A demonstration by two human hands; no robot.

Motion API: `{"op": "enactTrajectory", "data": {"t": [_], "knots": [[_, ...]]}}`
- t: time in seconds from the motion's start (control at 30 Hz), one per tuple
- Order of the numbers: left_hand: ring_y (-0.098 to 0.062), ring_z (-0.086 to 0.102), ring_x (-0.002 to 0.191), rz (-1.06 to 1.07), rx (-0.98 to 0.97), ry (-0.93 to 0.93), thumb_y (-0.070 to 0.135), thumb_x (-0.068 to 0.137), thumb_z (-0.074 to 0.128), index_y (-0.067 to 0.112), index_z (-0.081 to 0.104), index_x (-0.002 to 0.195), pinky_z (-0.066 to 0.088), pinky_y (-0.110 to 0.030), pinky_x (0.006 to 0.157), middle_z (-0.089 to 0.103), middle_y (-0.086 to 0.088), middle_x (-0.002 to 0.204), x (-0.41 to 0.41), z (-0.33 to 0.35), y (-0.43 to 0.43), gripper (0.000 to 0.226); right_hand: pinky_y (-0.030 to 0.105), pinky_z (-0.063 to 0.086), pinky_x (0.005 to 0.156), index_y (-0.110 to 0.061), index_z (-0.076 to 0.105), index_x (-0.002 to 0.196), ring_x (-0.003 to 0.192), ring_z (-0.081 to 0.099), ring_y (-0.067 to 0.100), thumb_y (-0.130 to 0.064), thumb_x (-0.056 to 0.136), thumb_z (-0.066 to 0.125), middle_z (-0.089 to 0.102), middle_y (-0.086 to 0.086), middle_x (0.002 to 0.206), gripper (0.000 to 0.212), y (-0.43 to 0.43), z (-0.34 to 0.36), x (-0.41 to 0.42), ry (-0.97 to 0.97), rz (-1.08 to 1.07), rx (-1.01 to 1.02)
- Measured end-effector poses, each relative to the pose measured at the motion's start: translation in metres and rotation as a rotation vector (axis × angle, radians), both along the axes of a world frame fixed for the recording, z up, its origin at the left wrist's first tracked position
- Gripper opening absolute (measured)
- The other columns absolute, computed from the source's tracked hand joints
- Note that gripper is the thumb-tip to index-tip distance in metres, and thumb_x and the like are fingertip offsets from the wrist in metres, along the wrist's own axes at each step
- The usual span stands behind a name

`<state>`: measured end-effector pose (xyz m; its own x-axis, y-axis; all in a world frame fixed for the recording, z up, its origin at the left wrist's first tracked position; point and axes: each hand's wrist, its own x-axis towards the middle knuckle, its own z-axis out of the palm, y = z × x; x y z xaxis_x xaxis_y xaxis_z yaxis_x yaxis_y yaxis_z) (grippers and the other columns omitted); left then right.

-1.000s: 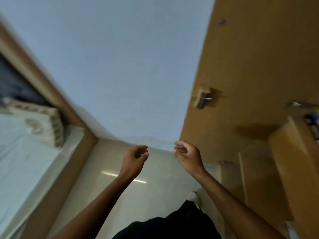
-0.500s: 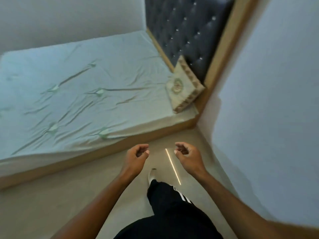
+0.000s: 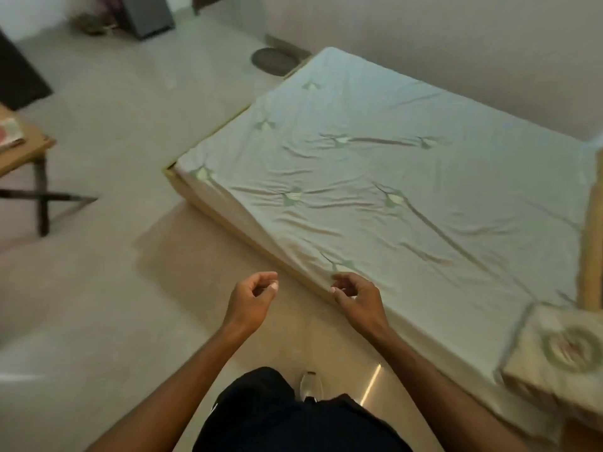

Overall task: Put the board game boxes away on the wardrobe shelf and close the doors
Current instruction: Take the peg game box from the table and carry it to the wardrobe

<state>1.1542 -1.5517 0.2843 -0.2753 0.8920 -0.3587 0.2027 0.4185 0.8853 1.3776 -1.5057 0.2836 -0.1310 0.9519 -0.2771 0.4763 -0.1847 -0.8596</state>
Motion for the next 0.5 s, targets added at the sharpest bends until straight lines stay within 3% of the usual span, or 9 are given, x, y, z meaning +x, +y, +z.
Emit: {"op": "enactTrajectory", "data": {"t": [0.13,0.33,0.5], "knots": [[-0.004,0.064,0.101,0.221,-0.007,-0.012,0.022,0.092,0.063,0.022,0.067,0.116,0.052,-0.020,0.086,0.069,0.009,0.106,-0.058,-0.001,0.023,0.025,0.020,0.052,0.075,-0.022,0.068,0.112,0.087,0.066,0.005,-0.020,0.083,0.067,0.071,-0.007,0.094,0.029,0.071,0.002,-0.074,-0.015,0.210,0.019],[-0.005,0.065,0.099,0.416,0.020,-0.009,0.023,0.091,0.064,0.024,0.068,0.112,0.055,-0.025,0.088,0.071,0.009,0.103,-0.161,-0.008,0.084,0.021,0.008,0.048,0.068,-0.024,0.066,0.112,0.083,0.064,0.001,-0.021,0.085,0.067,0.070,-0.008,0.094,0.027,0.166,0.006,-0.198,-0.011,0.413,0.071],[-0.009,0.068,0.094,0.553,0.065,-0.007,0.018,0.089,0.066,0.023,0.070,0.104,0.056,-0.031,0.089,0.073,0.005,0.097,-0.263,-0.004,0.148,0.017,0.014,0.049,0.071,-0.022,0.067,0.111,0.083,0.064,0.001,-0.020,0.085,0.068,0.070,-0.009,0.093,0.026,0.244,0.013,-0.313,0.033,0.497,0.085]]}}
